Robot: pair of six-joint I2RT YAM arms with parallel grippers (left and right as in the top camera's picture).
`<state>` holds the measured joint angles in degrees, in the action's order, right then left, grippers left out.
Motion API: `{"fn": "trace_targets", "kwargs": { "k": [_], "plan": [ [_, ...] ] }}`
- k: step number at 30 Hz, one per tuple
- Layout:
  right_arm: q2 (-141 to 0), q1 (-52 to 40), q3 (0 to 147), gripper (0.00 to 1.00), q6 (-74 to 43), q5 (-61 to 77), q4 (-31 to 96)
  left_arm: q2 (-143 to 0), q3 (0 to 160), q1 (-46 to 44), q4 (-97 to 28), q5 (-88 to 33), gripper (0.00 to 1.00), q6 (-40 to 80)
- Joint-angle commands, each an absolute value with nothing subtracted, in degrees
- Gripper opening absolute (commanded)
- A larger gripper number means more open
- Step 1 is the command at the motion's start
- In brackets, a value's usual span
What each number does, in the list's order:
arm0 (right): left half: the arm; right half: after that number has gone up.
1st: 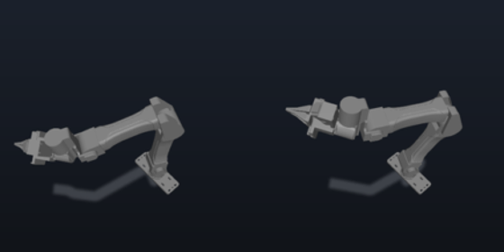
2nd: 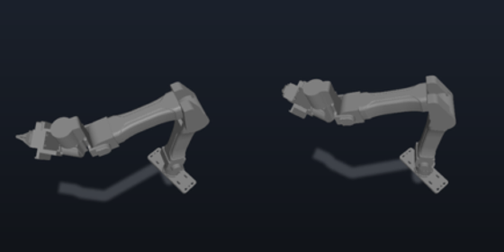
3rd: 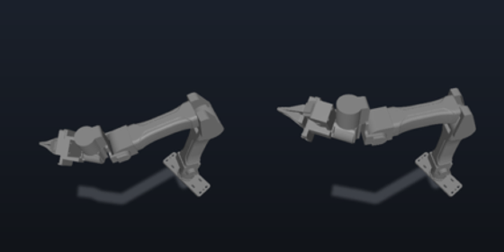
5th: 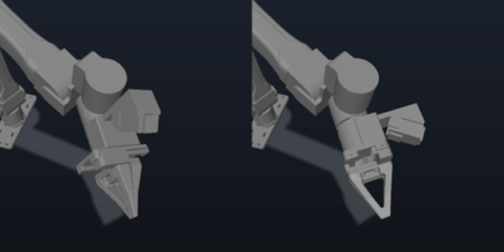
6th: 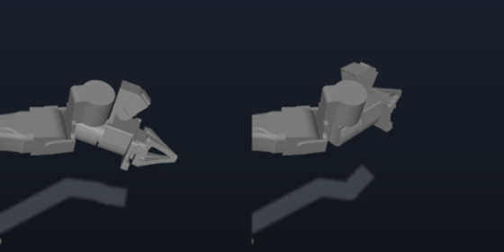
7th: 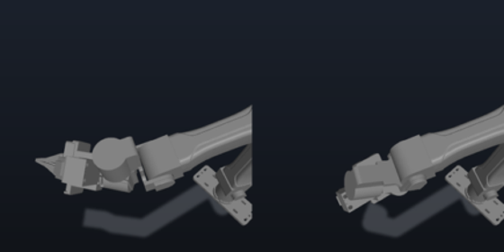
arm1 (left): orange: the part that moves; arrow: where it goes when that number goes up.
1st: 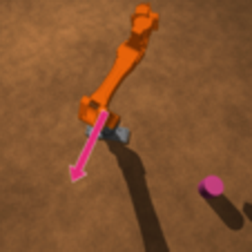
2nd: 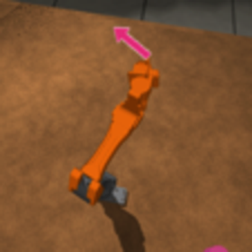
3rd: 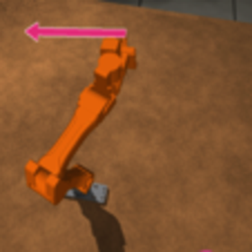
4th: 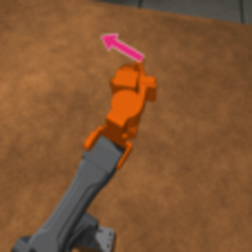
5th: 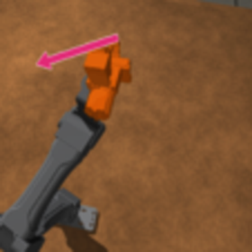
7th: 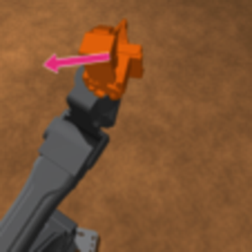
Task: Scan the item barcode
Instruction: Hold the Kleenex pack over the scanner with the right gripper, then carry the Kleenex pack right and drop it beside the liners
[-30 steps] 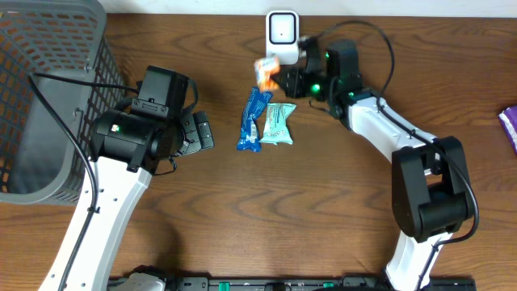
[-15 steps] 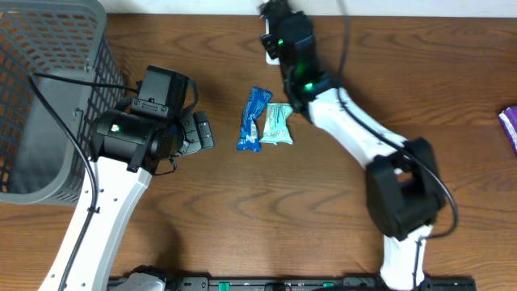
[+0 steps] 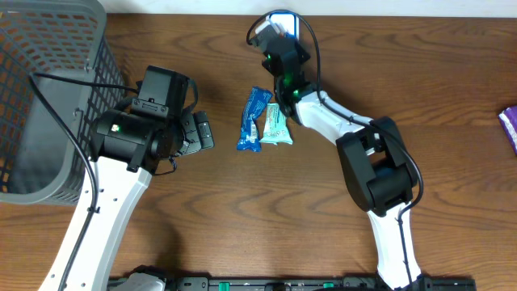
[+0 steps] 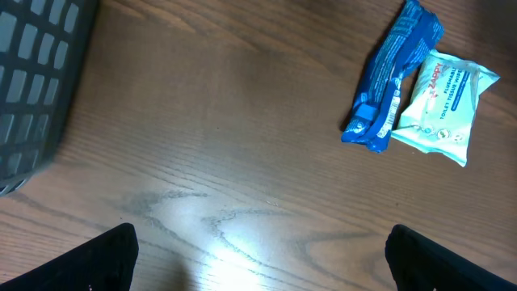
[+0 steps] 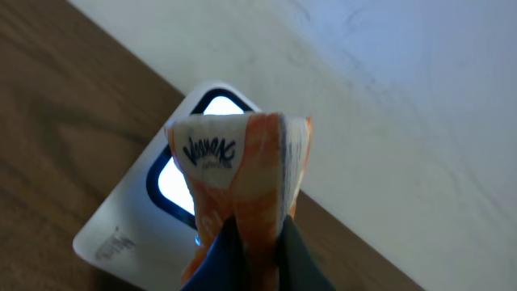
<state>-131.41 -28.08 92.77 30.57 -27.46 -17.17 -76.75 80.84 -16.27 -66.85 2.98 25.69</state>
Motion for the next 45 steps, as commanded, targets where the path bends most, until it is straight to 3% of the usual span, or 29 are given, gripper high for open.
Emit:
{"fn": "trace_targets", "kwargs": {
  "k": [1,10,22,27,34,45],
  "plan": [
    [-130.58,-26.39,99.00,0.01,29.15,-24.75,-14.17,-77.10,80.73,-16.03,-67.00,3.70,0.98,26.22],
    [-134.13,-22.85,109.95,0.01,26.30,-21.69,-1.15,-77.08,80.73,-16.03,-67.00,3.70,0.98,26.22],
    [-134.69,-23.24,110.50,0.01,22.00,-20.91,0.32,-77.08,80.73,-16.03,-67.00,3.70,0.98,26.22],
    [-134.54,-22.44,113.23,0.01,14.24,-24.99,5.02,-77.08,80.73,-16.03,-67.00,3.68,0.98,26.22],
    [-133.86,-13.13,124.62,0.01,-1.15,-24.97,25.61,-77.10,80.73,-16.03,-67.00,3.70,0.98,26.22],
    [-133.12,7.55,127.74,0.01,-3.38,-28.42,49.58,-77.10,80.73,-16.03,-67.00,3.70,0.98,26.22]
  ]
}}
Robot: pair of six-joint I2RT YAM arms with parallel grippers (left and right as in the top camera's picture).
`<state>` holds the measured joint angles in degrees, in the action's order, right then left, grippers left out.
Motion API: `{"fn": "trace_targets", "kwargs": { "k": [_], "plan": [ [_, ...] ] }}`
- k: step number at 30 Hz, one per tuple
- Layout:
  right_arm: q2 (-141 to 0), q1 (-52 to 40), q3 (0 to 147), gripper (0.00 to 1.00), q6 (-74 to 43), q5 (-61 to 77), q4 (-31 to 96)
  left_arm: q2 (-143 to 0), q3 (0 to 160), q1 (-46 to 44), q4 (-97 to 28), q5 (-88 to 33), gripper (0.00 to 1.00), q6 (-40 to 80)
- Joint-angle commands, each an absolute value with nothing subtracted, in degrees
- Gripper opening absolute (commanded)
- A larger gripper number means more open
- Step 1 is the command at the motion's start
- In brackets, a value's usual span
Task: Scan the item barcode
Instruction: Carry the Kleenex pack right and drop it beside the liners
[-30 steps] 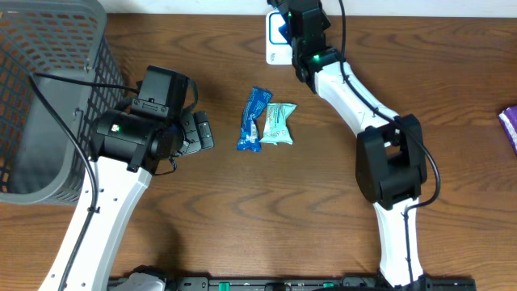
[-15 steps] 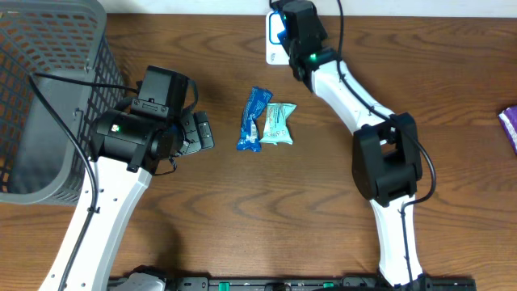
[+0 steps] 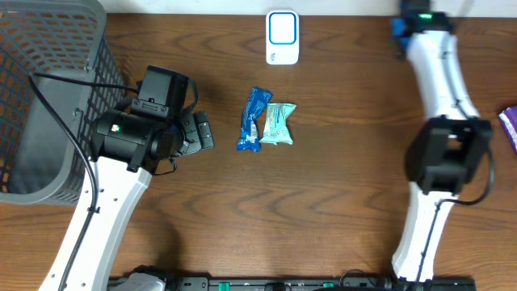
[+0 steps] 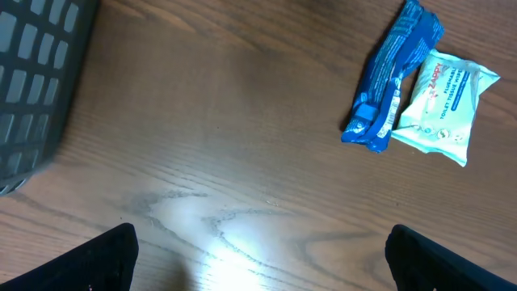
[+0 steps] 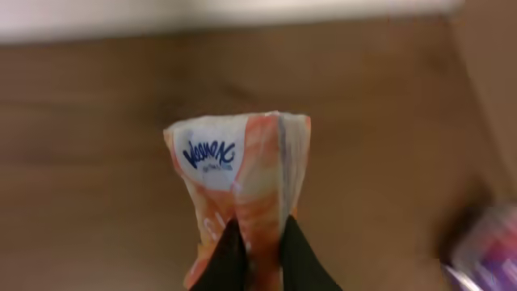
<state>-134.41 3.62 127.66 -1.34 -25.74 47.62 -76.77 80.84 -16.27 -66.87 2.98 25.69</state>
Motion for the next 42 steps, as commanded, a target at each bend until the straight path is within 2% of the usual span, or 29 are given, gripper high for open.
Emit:
{"fn": "trace_targets", "kwargs": {
  "k": [1,9,10,11,12,22,28,37,42],
  "plan": [
    [-133.12,9.26,127.46,0.01,-3.42,-28.18,50.19,-77.08,80.73,-16.03,-67.00,3.70,0.98,26.22],
    [-133.23,20.82,122.58,0.01,-3.44,-19.18,49.78,-77.10,80.73,-16.03,-67.00,3.70,0.98,26.22],
    [-133.25,22.48,121.38,0.14,-3.53,-18.41,48.77,-77.08,80.73,-16.03,-67.00,3.70,0.98,26.22],
    [-133.25,23.24,120.73,0.66,-3.97,-18.20,48.21,-77.08,80.73,-16.03,-67.00,3.68,0.98,26.22],
    [-133.25,24.08,119.98,0.99,-4.27,-17.54,47.53,-77.10,80.73,-16.03,-67.00,3.70,0.98,26.22],
    [-133.25,26.15,114.67,0.99,-5.32,-7.77,45.63,-77.08,80.73,-16.03,-67.00,3.70,0.98,26.22],
    [-133.25,23.99,113.51,0.99,-5.02,8.69,44.66,-77.10,80.73,-16.03,-67.00,3.70,0.98,26.24],
    [-133.08,14.13,113.56,0.99,-5.10,38.57,42.09,-77.10,80.73,-16.03,-67.00,3.70,0.98,26.22],
    [-133.10,5.15,113.49,0.99,-3.40,36.21,51.27,-77.08,80.73,-16.03,-67.00,3.70,0.98,26.22]
  ]
}}
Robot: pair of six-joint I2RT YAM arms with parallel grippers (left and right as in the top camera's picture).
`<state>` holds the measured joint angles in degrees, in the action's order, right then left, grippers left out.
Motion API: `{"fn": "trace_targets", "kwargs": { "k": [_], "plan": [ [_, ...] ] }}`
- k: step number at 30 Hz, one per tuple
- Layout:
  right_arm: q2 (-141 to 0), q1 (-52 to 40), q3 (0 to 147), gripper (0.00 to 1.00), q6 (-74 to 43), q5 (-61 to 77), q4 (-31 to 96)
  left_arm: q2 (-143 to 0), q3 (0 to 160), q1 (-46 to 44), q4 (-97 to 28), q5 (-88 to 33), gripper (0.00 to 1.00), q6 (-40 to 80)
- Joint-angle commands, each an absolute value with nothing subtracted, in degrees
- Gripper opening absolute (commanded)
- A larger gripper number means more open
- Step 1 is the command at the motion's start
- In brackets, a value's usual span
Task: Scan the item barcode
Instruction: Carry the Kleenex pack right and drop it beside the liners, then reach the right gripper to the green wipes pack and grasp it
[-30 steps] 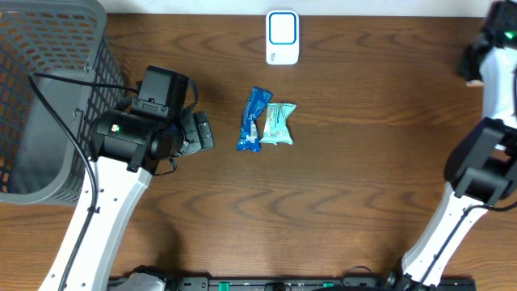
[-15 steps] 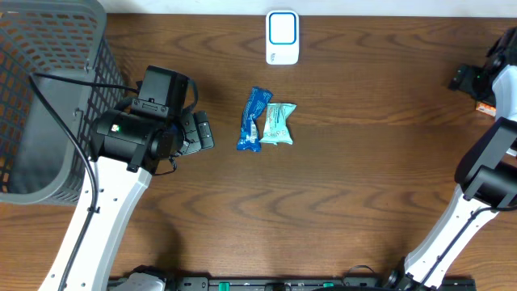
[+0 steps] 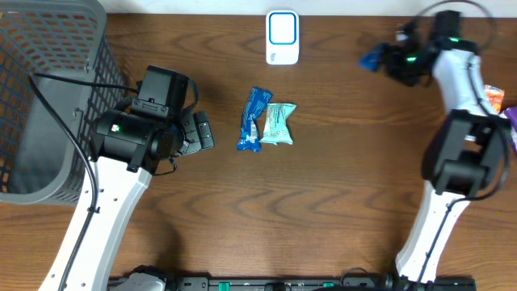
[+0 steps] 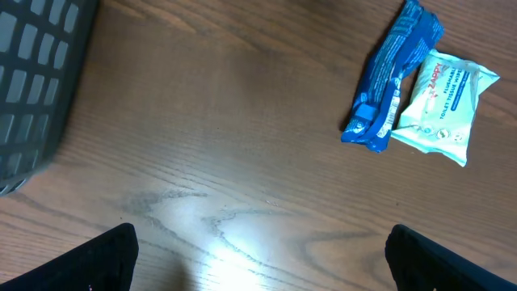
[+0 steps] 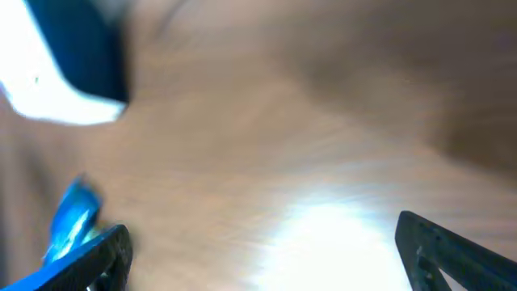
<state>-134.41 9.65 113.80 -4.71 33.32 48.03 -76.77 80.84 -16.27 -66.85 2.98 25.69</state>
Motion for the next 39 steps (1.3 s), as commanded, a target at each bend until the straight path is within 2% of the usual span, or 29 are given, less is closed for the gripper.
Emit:
{"fn": "trace_targets", "kwargs": {
  "k": [1,7,15,20,23,27,32,39],
  "plan": [
    [-133.14,3.27,113.40,0.99,-2.17,34.74,52.88,-77.08,80.73,-16.03,-67.00,3.70,0.98,26.22],
    [-133.21,-6.48,110.61,0.99,-1.83,30.28,54.89,-77.08,80.73,-16.03,-67.00,3.68,0.98,26.22],
    [-133.23,-13.76,103.68,0.76,-11.03,30.85,50.98,-77.08,80.73,-16.03,-67.00,3.70,0.98,26.22],
    [-133.23,-13.82,100.01,0.73,-11.09,40.42,50.35,-77.08,80.73,-16.03,-67.00,3.70,0.98,26.22],
    [-133.23,-13.39,98.78,0.72,-11.09,42.17,50.30,-77.08,80.73,-16.03,-67.00,3.70,0.98,26.22],
    [-133.19,-12.93,98.13,0.65,-11.00,42.63,52.42,-77.08,80.73,-16.03,-67.00,3.70,0.98,26.22],
    [-131.31,-11.40,98.21,0.65,-6.98,48.29,54.26,-77.08,80.73,-16.03,-67.00,3.70,0.98,26.22],
    [-124.70,-8.88,98.24,0.69,-6.94,48.31,56.27,-77.10,80.73,-16.03,-67.00,3.68,0.98,26.22]
  ]
}}
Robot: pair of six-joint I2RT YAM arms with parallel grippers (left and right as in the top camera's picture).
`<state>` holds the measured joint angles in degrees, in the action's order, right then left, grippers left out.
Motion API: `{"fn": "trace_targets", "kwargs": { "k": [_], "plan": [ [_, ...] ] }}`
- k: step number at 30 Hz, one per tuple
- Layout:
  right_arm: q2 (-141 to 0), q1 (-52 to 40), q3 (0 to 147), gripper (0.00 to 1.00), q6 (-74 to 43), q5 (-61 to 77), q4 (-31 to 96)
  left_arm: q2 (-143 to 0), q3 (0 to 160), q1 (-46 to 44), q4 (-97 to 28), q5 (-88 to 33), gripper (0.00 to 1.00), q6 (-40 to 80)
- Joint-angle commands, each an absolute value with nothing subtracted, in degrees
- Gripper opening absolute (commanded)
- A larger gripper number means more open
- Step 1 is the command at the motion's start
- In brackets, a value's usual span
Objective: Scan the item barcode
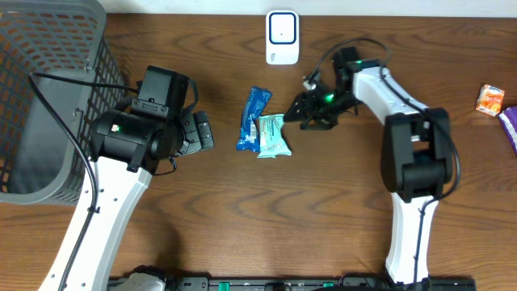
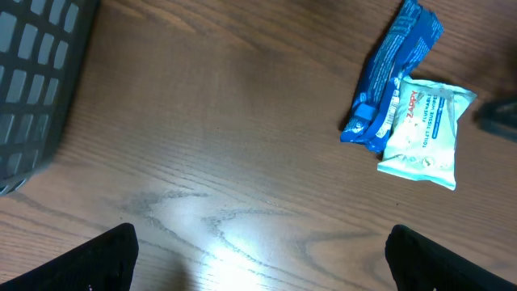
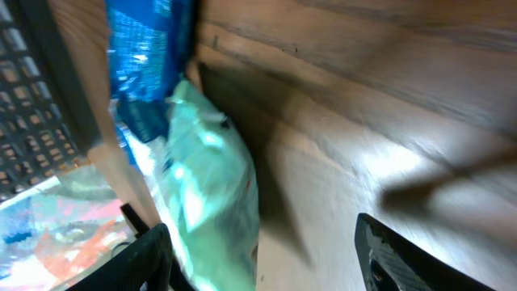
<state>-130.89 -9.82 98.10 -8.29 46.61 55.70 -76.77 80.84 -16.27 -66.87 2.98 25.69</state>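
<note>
The white scanner (image 1: pixel 282 36) lies at the table's back edge. A blue packet (image 1: pixel 253 119) and a mint-green tissue pack (image 1: pixel 273 135) lie side by side mid-table, also in the left wrist view as the blue packet (image 2: pixel 392 77) and the mint pack (image 2: pixel 420 129). My right gripper (image 1: pixel 303 113) is open at the mint pack's right end. In the right wrist view the mint pack (image 3: pixel 210 178) sits against the left finger, with the blue packet (image 3: pixel 145 56) beyond. My left gripper (image 1: pixel 198 131) hangs open to the left, nothing between its fingers.
A grey mesh basket (image 1: pixel 48 105) fills the left side. An orange tissue pack (image 1: pixel 489 99) and a purple item (image 1: pixel 510 129) lie at the right edge.
My right gripper was open at the back right and now stands at the mint pack mid-table. The mint pack has turned and shifted slightly. The left arm has not moved.
My right gripper held an orange tissue pack in front of the scanner. Then it held the pack over the back right of the table. Then it was open, with the orange pack lying at the right edge. Now it is open at the mint pack.
</note>
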Motion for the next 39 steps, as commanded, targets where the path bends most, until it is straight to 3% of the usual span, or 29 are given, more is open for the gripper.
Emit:
{"fn": "trace_targets", "kwargs": {
  "k": [1,6,10,19,29,32,36,38,39],
  "plan": [
    [-123.96,-8.91,98.24,0.70,-6.57,48.34,56.55,-77.08,80.73,-16.03,-67.00,3.70,0.98,26.22],
    [-123.11,-11.62,98.02,0.73,-3.73,46.87,56.34,-77.10,80.73,-16.03,-67.00,3.70,0.98,26.22],
    [-124.14,-16.43,96.55,0.67,-7.99,36.58,54.76,-77.08,80.73,-16.03,-67.00,3.70,0.98,26.22],
    [-124.95,-20.25,93.03,0.59,-11.03,31.03,51.16,-77.08,80.73,-16.03,-67.00,3.70,0.98,26.22],
    [-124.95,-19.46,82.30,0.65,-14.76,35.29,38.11,-77.08,80.73,-16.03,-67.00,3.70,0.98,26.22],
    [-124.95,-19.64,80.47,0.57,-17.69,34.54,35.11,-77.10,80.73,-16.03,-67.00,3.70,0.98,26.22],
    [-124.90,-19.35,80.40,0.34,-17.52,33.50,34.85,-77.10,80.73,-16.03,-67.00,3.70,0.98,26.22],
    [-124.81,-18.96,80.58,0.08,-16.78,33.39,35.40,-77.10,80.73,-16.03,-67.00,3.70,0.98,26.22],
    [-124.68,-18.74,80.58,0.01,-16.67,33.23,35.73,-77.08,80.73,-16.03,-67.00,3.70,0.98,26.22]
  ]
}}
